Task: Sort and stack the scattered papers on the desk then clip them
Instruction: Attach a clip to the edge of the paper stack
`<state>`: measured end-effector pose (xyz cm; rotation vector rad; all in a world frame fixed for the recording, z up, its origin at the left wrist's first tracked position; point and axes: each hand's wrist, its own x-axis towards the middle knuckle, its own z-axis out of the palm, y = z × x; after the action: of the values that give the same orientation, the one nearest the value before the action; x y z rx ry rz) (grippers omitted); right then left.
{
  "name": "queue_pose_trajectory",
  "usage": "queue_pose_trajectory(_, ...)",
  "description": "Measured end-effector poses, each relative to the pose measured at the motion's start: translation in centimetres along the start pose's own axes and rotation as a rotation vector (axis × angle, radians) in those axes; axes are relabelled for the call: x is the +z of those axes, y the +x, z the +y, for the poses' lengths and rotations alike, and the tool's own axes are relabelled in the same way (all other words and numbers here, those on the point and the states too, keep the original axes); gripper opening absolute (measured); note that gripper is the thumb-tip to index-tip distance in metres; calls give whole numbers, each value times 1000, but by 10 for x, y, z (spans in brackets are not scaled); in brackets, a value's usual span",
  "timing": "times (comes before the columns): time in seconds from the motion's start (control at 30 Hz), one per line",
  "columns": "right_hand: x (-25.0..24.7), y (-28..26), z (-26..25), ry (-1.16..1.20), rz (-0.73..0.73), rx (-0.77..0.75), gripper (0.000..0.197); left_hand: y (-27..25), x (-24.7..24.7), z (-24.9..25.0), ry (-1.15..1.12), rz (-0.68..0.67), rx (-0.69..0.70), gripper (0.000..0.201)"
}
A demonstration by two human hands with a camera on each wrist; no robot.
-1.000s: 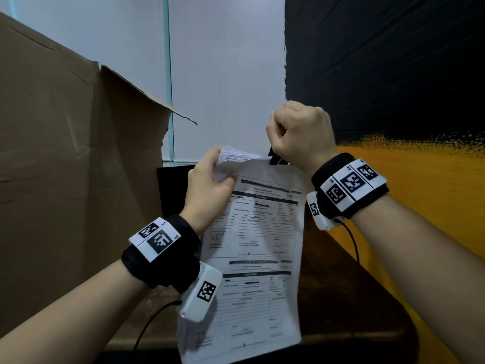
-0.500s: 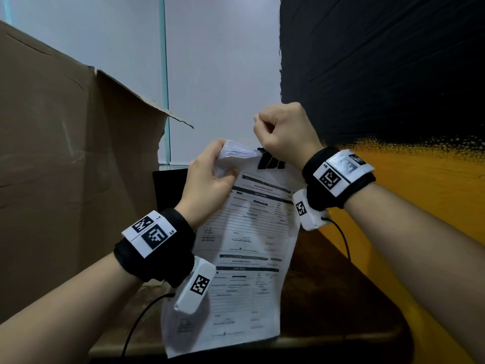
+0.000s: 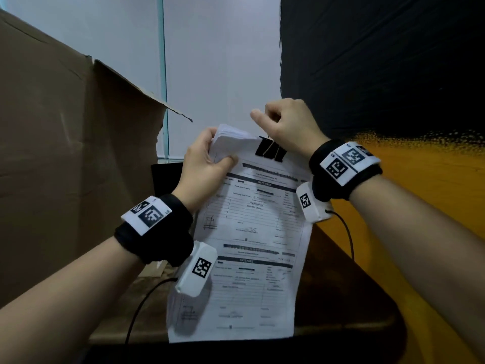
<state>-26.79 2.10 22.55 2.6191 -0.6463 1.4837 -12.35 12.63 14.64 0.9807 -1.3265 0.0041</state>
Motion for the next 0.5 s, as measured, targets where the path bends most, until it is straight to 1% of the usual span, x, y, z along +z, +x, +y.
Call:
queue_pose_trajectory(0.03, -4, -3, 5, 34, -34, 29, 37, 2, -2, -1, -9, 7, -18, 34)
queue_pose_trajectory(0.07, -8, -8, 11, 101, -34, 59, 37, 5, -5, -3, -30, 23, -38, 35)
queue_pose_trajectory(0.13, -10, -26, 32, 233, 75, 144, 48, 12, -16, -7, -87, 80, -111, 38)
queue_pose_trajectory(0.17, -7, -39, 45, 281, 119, 229, 55, 15, -22, -9, -126, 119, -150, 39)
queue_pose_trajectory(0.2, 1, -56, 56, 334, 96, 354, 62, 18, -27, -12, -174, 154, -182, 39)
queue_pose_trajectory(0.23, 11, -73, 65, 418, -6, 475, 66, 21, -32, -14, -217, 185, -204, 40)
queue_pose_trajectory(0.27, 24, -93, 73, 516, -167, 569, 66, 24, -36, -16, -250, 214, -216, 40)
queue_pose_trajectory(0.3, 37, -113, 77, 632, -330, 624, 64, 28, -38, -18, -274, 238, -218, 40)
queue_pose_trajectory(0.33, 49, -133, 75, 744, -440, 659, 57, 34, -41, -26, -270, 266, -232, 39)
queue_pose_trajectory(0.37, 58, -153, 68, 855, -475, 685, 47, 38, -42, -34, -246, 290, -258, 37)
queue_pose_trajectory(0.4, 68, -169, 62, 947, -462, 712, 38, 40, -43, -45, -206, 304, -299, 38)
queue_pose_trajectory(0.43, 78, -183, 58, 1012, -410, 744, 33, 38, -43, -57, -165, 293, -357, 43)
queue_pose_trajectory(0.47, 85, -193, 53, 1053, -350, 782, 31, 33, -43, -75, -110, 249, -426, 46)
queue_pose_trajectory(0.5, 92, -200, 51, 1065, -294, 821, 28, 22, -41, -93, -54, 172, -512, 45)
